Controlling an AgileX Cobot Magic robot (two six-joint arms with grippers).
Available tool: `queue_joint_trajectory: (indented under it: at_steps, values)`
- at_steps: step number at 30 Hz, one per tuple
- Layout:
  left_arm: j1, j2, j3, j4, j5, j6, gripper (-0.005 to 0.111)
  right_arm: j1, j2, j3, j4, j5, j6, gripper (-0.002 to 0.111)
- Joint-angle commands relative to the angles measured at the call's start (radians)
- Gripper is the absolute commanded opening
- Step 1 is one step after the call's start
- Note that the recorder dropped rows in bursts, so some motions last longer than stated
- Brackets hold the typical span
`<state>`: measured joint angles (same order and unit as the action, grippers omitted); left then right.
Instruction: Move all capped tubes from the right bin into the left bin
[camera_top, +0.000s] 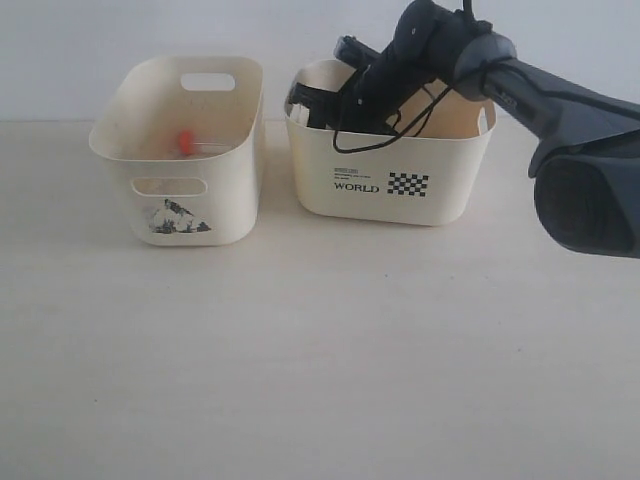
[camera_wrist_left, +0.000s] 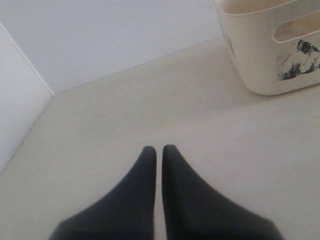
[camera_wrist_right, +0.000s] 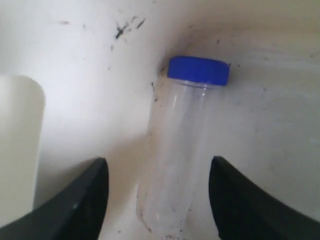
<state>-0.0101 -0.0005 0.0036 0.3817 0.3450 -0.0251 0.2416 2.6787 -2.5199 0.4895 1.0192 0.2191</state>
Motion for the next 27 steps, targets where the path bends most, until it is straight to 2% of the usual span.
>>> queue_joint_trajectory:
  at_steps: [1,15,22,27]
  values:
    - [0.000,0.000,-0.004,0.001,-0.004,-0.010,0.004,-0.002,0.030,-0.005,0.029,0.025,-0.021,0.057]
    - [0.000,0.000,-0.004,0.001,-0.004,-0.010,0.004,-0.002,0.069,-0.005,0.059,-0.035,-0.039,0.057]
    - [0.000,0.000,-0.004,0.001,-0.004,-0.010,0.004,-0.015,0.060,-0.005,0.163,-0.010,-0.071,0.057]
    - [0.000,0.000,-0.004,0.001,-0.004,-0.010,0.004,-0.013,0.067,-0.005,0.093,0.009,-0.070,0.057]
